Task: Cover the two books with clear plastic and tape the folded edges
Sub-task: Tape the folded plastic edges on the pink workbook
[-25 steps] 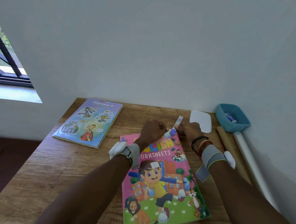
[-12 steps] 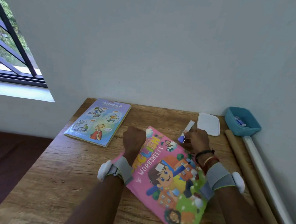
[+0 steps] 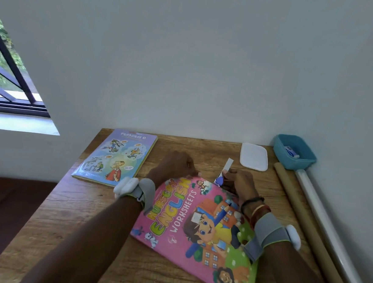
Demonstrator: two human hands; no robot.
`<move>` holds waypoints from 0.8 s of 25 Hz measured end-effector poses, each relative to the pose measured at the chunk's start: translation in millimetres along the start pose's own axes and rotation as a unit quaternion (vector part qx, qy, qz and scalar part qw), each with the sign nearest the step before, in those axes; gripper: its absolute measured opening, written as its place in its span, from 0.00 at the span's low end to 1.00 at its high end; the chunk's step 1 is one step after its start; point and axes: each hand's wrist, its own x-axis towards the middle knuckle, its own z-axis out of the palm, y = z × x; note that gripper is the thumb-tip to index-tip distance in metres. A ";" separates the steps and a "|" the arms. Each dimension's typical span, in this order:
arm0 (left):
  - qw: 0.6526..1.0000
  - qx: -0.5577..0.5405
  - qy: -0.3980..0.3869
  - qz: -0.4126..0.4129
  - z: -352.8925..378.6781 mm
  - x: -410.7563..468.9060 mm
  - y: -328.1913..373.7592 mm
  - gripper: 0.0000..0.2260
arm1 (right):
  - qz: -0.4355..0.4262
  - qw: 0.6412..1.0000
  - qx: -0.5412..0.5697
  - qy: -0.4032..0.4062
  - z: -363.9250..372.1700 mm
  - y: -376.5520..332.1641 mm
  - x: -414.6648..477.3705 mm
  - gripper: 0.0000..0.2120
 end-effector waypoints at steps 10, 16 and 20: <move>0.986 -0.031 -0.103 0.127 15.9 9.8 26.7 0.12 | -0.024 0.999 -0.010 -0.028 -8.0 -22.9 -10.3 0.04; 0.991 -0.081 -0.062 0.083 22.0 -2.9 14.5 0.11 | -0.028 0.990 -0.082 -0.108 5.4 -24.7 -7.9 0.07; 0.992 -0.110 -0.034 0.054 20.8 -10.7 4.6 0.09 | -0.048 0.983 -0.117 -0.130 18.3 -32.8 -3.9 0.04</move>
